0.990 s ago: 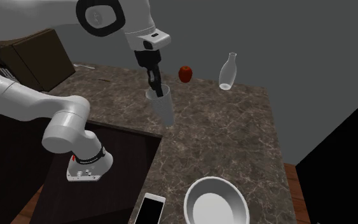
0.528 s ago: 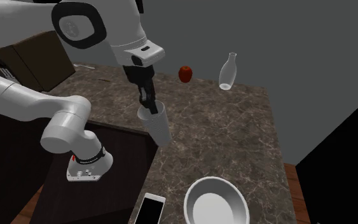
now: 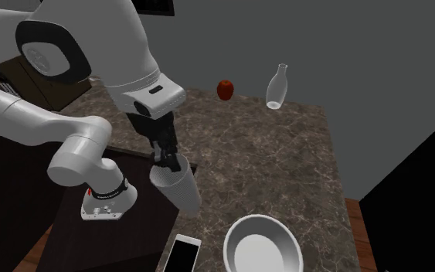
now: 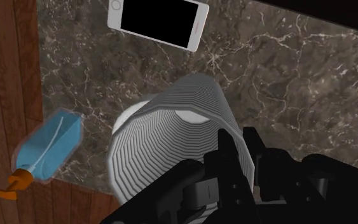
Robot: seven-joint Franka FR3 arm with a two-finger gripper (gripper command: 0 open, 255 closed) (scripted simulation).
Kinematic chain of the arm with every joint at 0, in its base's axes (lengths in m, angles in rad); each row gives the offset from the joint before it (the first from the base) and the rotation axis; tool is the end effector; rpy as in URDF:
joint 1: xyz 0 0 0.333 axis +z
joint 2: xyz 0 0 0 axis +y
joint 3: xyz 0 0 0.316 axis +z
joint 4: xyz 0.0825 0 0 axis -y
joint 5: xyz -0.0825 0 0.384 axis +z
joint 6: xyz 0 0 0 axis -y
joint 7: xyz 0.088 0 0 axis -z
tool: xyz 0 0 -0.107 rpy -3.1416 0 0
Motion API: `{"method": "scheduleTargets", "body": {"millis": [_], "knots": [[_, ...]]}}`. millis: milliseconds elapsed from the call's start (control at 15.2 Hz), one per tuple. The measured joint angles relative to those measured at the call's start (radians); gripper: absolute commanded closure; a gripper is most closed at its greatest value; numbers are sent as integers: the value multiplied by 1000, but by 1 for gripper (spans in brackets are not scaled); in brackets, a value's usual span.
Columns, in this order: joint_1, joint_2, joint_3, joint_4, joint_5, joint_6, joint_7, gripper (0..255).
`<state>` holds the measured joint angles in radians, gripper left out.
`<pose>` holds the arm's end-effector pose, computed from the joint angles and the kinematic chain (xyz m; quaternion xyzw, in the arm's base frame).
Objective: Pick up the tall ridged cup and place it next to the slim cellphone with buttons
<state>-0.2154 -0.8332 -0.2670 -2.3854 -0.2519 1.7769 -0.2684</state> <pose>0.2648 -0.1924 0.5990 0.9924 -0.0613 0.0885 0.0597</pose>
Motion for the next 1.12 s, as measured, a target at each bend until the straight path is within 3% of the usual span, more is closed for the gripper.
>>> {"method": "scheduleTargets", "body": {"millis": [726, 1122], "knots": [[-28, 120, -264, 151, -85, 29, -263, 255], [1, 238, -443, 288, -87, 54, -428, 255]]}}
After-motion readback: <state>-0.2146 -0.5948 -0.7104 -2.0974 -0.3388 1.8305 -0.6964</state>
